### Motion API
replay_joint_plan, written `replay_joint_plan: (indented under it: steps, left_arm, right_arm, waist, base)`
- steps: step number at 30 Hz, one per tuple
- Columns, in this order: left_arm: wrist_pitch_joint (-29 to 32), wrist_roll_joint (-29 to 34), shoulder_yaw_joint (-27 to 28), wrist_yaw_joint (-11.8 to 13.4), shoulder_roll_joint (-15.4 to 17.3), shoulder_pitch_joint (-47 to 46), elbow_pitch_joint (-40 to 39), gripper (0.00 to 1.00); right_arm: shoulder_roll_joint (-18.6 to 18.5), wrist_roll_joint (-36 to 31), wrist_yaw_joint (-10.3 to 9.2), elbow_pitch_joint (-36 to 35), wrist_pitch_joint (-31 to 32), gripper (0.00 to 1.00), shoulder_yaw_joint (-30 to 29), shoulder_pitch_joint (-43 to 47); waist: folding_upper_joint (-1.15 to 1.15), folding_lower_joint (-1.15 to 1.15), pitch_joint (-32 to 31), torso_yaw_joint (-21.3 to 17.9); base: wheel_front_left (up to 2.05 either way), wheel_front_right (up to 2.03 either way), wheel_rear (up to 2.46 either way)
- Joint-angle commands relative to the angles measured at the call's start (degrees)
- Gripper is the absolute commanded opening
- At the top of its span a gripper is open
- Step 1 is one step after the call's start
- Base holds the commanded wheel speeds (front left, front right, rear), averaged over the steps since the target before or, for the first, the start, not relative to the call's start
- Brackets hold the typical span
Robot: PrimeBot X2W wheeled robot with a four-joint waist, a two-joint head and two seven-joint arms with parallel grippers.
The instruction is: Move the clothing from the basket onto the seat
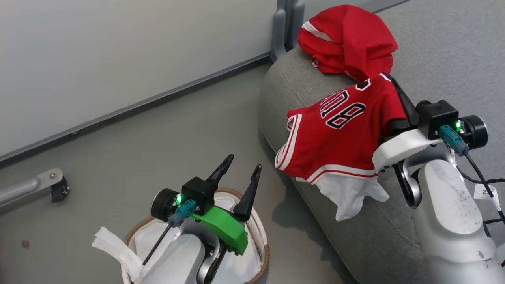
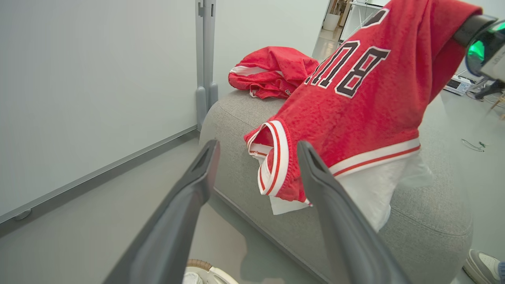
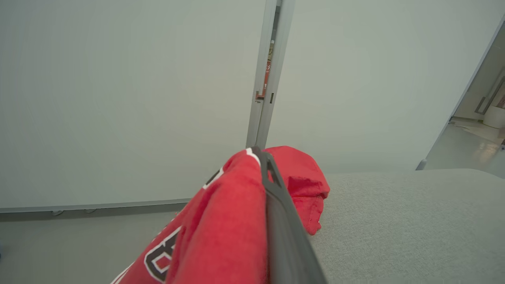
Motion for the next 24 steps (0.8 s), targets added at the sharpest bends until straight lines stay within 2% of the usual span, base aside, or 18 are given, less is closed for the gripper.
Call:
replay_joint_plan:
  steps: [1, 10, 19, 24]
  left_arm:
    - [-0.02, 0.85, -0.14, -0.25, 0.2, -0.96, 0.17, 1.0]
    - [-0.02, 1.4, -1.85, -0.3, 0.59, -4.25, -1.35, 1.0]
    - [-0.02, 2.61, -1.83, -0.27, 2.14, -9.02, -3.06, 1.0]
    - [-0.02, 3.92, -1.41, -0.27, 2.72, -11.28, -3.72, 1.0]
  right_arm:
    - [-0.06, 0.37, -0.08, -0.48, -0.01, 0.0, -0.39, -0.71]
    - [-0.96, 0.04, -0.08, -2.58, -0.01, 0.0, -3.84, -7.23]
    - [-8.92, -0.99, -0.08, -1.9, -0.01, 0.0, -9.68, -24.46]
    - [-13.31, -2.49, -0.08, -0.17, -0.01, 0.0, -13.73, -29.95]
  waist:
    - [0.0, 0.0, 2.83, -1.87]
    - [0.0, 0.0, 9.74, 1.63]
    - [0.0, 0.0, 19.39, 5.87]
    - [0.0, 0.0, 24.28, 7.33]
  base:
    - [0.0, 0.0, 0.0]
    - [0.0, 0.0, 0.0]
    - [0.0, 0.0, 0.0]
    - [0.0, 0.0, 0.0]
